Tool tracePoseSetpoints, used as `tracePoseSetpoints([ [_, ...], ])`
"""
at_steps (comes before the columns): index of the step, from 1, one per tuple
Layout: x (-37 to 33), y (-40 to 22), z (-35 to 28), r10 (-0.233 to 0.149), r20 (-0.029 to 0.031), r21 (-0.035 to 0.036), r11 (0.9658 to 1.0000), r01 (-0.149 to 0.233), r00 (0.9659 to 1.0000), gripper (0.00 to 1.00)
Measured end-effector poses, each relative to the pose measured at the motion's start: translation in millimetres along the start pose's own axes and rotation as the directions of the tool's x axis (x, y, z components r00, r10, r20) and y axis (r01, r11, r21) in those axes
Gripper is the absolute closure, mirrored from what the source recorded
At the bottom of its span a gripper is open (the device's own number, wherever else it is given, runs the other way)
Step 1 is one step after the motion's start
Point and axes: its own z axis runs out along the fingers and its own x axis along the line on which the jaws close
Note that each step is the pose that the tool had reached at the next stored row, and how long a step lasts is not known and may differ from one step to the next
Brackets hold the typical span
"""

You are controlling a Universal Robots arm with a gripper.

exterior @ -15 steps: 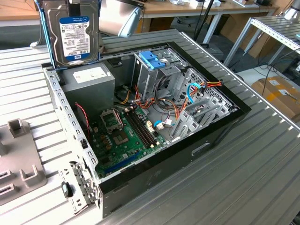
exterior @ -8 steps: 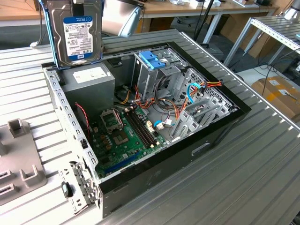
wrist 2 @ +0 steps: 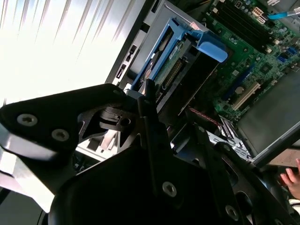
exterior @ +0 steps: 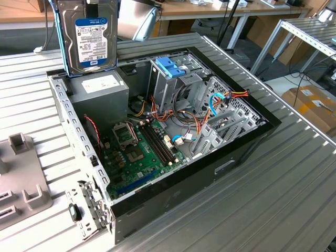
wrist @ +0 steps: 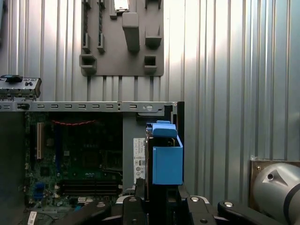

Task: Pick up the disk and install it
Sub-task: 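Pick up the disk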

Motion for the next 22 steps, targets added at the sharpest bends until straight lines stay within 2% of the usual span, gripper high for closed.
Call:
tracePoseSetpoints([
  [22, 0.1, -8.2, -0.1, 0.000, -0.0001, 0.0000, 1.0000, 0.000, 1.0000, 0.65],
])
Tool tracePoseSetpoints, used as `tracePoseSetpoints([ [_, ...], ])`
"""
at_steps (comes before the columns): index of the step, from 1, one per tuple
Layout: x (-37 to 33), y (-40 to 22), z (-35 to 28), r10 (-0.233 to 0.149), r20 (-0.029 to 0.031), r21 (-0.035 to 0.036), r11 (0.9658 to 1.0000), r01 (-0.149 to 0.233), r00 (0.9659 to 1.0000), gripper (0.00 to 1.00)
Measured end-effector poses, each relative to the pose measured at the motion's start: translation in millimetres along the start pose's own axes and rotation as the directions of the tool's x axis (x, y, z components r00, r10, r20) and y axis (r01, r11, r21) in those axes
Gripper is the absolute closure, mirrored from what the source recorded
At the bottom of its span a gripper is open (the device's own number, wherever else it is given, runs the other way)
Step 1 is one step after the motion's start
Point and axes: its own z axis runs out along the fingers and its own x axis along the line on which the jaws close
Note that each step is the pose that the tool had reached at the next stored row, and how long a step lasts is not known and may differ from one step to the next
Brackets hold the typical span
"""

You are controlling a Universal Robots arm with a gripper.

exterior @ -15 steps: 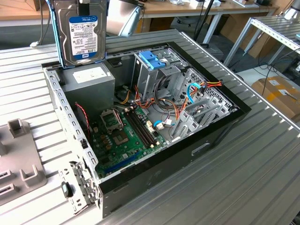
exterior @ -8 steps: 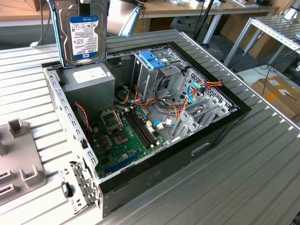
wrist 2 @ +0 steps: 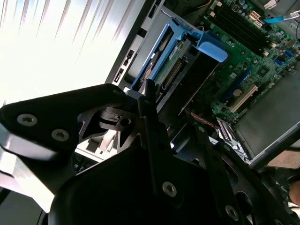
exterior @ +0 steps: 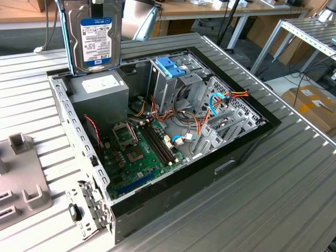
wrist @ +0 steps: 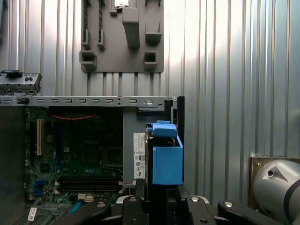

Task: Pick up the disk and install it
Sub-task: 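Pick up the disk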

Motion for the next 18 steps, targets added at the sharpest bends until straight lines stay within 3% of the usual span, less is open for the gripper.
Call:
tracePoseSetpoints([
  [18, 0.1, -9.8, 0.0, 0.000, 0.0000, 0.0000, 1.0000, 0.000, 1.0000, 0.65],
])
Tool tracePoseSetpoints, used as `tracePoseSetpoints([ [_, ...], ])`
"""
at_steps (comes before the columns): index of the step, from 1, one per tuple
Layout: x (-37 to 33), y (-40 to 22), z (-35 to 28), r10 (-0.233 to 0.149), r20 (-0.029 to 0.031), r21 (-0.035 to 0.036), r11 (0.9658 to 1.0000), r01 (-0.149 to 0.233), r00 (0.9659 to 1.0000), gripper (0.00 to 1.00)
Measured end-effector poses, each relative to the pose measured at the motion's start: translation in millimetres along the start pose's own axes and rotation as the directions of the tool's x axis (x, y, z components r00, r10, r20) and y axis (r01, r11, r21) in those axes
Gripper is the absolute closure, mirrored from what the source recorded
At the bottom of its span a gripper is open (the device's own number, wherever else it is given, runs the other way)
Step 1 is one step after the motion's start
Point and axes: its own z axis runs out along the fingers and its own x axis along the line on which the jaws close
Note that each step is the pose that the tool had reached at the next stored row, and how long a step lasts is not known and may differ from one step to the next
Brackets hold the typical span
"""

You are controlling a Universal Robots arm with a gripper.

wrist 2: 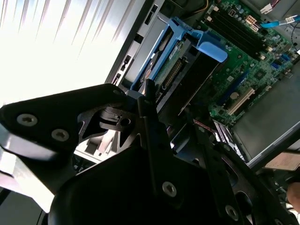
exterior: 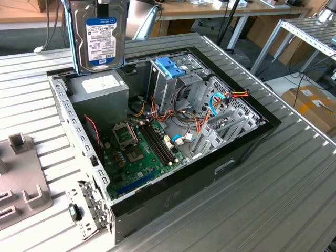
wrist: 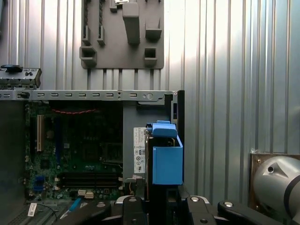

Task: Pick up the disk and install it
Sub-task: 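Pick up the disk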

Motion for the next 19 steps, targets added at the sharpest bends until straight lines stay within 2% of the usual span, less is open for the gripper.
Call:
tracePoseSetpoints([
  [11, 0.2, -13.3, -0.1, 0.000, 0.0000, 0.0000, 1.0000, 0.000, 1.0000, 0.65],
  [15, 0.3, -20.9, -0.3, 0.000, -0.0001, 0.0000, 1.0000, 0.000, 1.0000, 0.65],
  [19, 0.3, -22.6, -0.3, 0.000, 0.0000, 0.0000, 1.0000, 0.000, 1.0000, 0.65],
])
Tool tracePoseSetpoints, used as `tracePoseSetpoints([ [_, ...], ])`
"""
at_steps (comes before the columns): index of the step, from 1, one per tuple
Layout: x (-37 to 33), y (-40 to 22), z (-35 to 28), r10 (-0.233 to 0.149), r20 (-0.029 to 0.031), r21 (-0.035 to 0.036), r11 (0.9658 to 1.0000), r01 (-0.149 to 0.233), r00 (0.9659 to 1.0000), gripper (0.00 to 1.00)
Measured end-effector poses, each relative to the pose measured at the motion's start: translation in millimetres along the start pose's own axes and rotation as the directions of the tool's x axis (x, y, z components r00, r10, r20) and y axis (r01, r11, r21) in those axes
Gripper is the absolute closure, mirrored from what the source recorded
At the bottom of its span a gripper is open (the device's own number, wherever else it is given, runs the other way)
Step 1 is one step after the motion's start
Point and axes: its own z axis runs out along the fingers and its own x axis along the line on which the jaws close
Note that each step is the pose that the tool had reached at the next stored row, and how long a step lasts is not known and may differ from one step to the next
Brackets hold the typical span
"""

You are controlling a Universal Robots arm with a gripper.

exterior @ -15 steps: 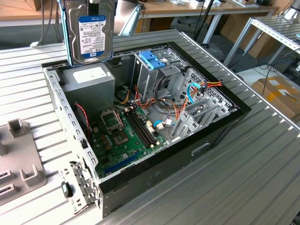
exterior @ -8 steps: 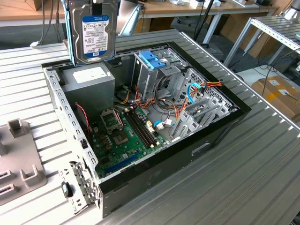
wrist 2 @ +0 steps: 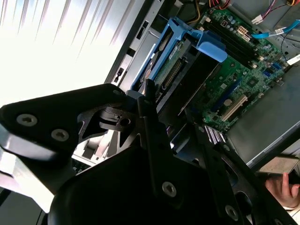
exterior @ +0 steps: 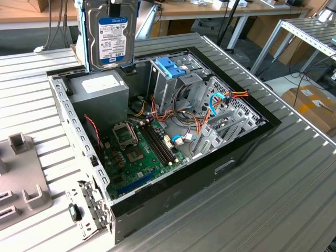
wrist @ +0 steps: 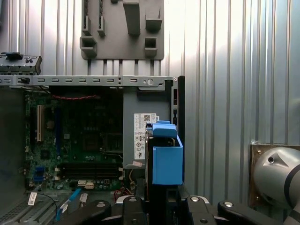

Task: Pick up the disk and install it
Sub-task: 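Pick up the disk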

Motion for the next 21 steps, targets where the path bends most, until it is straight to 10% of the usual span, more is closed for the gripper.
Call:
tracePoseSetpoints([
  [11, 0.0, -0.5, 0.0, 0.000, 0.0000, 0.0000, 1.0000, 0.000, 1.0000, 0.65],
  [21, 0.2, -18.4, -0.3, 0.000, 0.0000, 0.0000, 1.0000, 0.000, 1.0000, 0.65],
])
